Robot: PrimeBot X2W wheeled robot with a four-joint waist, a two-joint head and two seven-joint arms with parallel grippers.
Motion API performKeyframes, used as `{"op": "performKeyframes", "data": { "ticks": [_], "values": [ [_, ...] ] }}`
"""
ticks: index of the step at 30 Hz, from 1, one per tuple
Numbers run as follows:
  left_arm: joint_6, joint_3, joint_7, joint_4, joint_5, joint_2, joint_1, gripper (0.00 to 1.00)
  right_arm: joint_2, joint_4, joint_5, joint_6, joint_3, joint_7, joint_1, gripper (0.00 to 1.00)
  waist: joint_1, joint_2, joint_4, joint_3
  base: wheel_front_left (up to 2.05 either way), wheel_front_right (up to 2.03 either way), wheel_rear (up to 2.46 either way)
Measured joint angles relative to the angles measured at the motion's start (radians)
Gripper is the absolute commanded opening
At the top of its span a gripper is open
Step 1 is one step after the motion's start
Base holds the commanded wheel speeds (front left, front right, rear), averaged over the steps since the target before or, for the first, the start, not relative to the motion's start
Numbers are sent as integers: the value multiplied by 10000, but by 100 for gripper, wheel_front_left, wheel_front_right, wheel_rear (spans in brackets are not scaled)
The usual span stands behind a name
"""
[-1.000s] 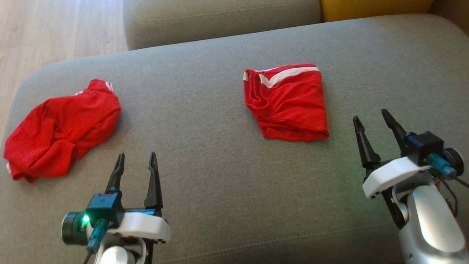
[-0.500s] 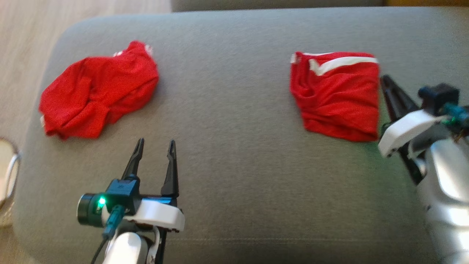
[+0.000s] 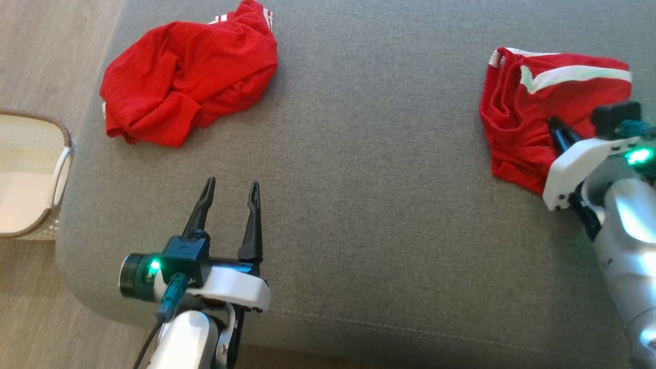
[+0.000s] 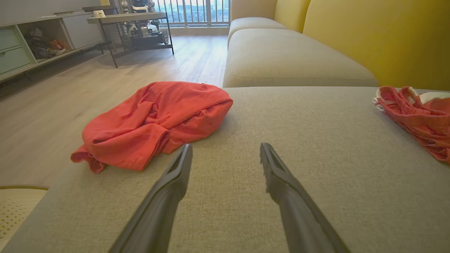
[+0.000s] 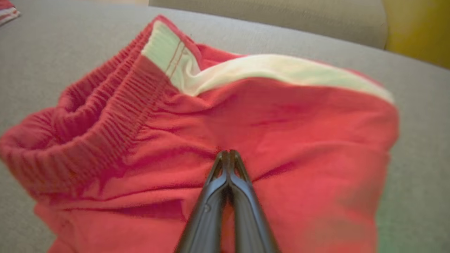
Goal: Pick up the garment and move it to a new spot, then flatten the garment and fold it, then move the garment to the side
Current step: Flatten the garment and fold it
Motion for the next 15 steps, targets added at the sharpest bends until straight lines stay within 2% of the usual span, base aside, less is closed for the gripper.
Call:
{"op": "performKeyframes", "data": {
  "ticks": [9, 15],
  "values": [
    [13, -8, 0, 196, -100, -2, -6, 100, 489, 587, 894, -2, 1406, -165, 35, 0, -3, 0, -398, -314, 0, 0, 0],
    [12, -13, 0, 211, -92, -2, -5, 100, 454, 514, 1482, -2, 2144, -403, 180, 0, -3, 0, -671, -484, 0, 0, 0]
  ]
}}
